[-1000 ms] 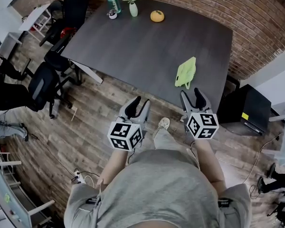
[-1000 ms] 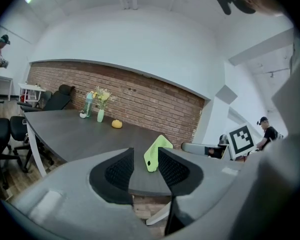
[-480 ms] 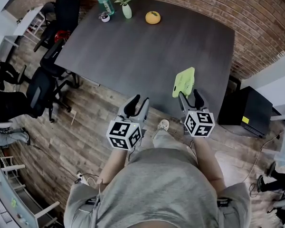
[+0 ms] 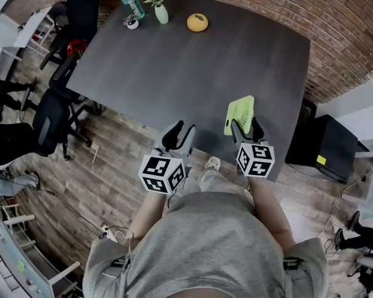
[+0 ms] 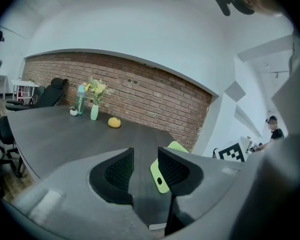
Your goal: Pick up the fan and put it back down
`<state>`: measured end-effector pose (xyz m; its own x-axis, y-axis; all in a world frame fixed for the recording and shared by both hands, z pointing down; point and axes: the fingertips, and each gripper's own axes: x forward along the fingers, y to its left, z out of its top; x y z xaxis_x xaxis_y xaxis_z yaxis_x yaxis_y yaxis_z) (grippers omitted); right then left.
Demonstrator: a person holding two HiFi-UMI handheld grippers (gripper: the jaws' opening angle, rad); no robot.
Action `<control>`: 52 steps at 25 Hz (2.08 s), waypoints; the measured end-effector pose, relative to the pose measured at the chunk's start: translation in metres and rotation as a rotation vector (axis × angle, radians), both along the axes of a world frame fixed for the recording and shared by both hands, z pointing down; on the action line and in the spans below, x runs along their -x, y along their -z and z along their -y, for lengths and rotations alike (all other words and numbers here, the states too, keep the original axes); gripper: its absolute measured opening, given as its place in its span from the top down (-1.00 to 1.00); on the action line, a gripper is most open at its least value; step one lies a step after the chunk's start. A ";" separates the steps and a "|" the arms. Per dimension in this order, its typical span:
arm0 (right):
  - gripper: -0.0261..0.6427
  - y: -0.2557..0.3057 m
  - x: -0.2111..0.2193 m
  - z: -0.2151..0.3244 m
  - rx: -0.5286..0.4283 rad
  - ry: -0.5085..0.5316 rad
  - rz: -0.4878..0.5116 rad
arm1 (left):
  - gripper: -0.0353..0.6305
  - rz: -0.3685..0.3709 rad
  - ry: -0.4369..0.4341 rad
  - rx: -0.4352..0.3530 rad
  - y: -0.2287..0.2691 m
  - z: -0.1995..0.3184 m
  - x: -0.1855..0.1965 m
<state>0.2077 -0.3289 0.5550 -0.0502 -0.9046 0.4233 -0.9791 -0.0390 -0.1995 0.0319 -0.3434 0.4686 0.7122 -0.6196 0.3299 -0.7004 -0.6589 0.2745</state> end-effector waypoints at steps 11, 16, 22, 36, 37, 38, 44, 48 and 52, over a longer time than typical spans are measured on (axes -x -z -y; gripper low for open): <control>0.09 -0.010 -0.006 0.026 0.008 -0.014 -0.006 | 0.47 0.006 0.003 0.011 -0.005 0.021 -0.008; 0.19 -0.010 -0.012 0.029 0.020 -0.027 -0.012 | 0.47 0.005 -0.001 0.015 -0.006 0.025 -0.010; 0.31 -0.011 -0.015 0.030 0.021 -0.037 0.006 | 0.47 0.003 -0.005 0.012 -0.006 0.027 -0.010; 0.38 -0.002 -0.002 0.028 0.009 0.019 -0.001 | 0.47 -0.006 0.021 -0.002 0.001 0.024 0.004; 0.39 0.000 -0.001 0.026 0.007 0.021 0.001 | 0.47 -0.008 0.023 -0.003 0.002 0.022 0.005; 0.39 0.002 -0.001 0.025 0.005 0.022 0.002 | 0.47 -0.009 0.024 -0.005 0.002 0.021 0.006; 0.39 0.015 -0.003 0.018 -0.015 0.024 -0.003 | 0.47 -0.016 0.030 -0.012 0.007 0.017 0.009; 0.39 0.027 -0.004 0.017 -0.034 0.030 -0.011 | 0.47 -0.020 0.034 -0.019 0.010 0.013 0.012; 0.39 0.042 -0.004 0.022 -0.057 0.056 -0.019 | 0.47 -0.026 0.049 -0.023 0.011 0.010 0.015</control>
<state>0.2117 -0.3510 0.5134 -0.0937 -0.9234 0.3723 -0.9831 0.0268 -0.1811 0.0165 -0.3535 0.4579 0.6892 -0.6610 0.2969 -0.7246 -0.6304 0.2785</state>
